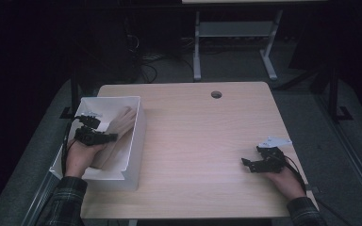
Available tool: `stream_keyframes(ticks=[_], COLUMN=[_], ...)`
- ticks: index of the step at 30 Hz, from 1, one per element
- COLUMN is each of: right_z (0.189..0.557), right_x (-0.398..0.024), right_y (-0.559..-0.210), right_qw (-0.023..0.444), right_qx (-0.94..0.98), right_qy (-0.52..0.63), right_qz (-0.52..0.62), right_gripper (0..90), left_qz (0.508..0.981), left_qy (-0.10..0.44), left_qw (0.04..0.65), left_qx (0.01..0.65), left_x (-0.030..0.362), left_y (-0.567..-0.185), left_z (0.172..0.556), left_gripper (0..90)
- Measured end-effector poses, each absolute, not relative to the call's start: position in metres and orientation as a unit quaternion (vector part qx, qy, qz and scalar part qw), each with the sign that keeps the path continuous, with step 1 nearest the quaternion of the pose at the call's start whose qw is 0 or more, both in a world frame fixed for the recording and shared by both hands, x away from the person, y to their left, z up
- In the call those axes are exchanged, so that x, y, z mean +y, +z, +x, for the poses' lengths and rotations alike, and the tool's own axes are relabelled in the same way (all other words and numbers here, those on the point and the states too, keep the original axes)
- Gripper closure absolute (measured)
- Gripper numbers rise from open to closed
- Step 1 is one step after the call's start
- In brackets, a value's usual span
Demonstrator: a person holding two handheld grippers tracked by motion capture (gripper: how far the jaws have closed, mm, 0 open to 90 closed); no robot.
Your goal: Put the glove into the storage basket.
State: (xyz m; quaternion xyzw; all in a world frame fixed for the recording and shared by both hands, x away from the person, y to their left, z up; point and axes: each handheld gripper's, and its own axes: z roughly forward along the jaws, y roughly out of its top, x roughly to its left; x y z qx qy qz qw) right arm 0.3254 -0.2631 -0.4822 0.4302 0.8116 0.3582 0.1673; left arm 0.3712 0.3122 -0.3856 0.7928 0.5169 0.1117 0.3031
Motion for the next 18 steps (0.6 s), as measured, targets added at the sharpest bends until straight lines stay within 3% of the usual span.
stream_keyframes(ticks=[16, 18], right_z=[0.325, 0.325], right_x=[-0.263, -0.263], right_y=[-0.482, -0.482], right_qw=[0.167, 0.167], right_qx=[0.811, 0.812], right_qy=[0.358, 0.358], right_qz=[0.430, 0.430], right_gripper=[16.1, 16.1], left_qz=[0.802, 0.802], left_qy=[0.081, 0.084], left_qw=[0.259, 0.257], left_qx=[0.532, 0.533], left_x=[0.312, 0.311], left_y=[-0.425, -0.427], left_z=[0.374, 0.375], left_gripper=[62.4, 53.5])
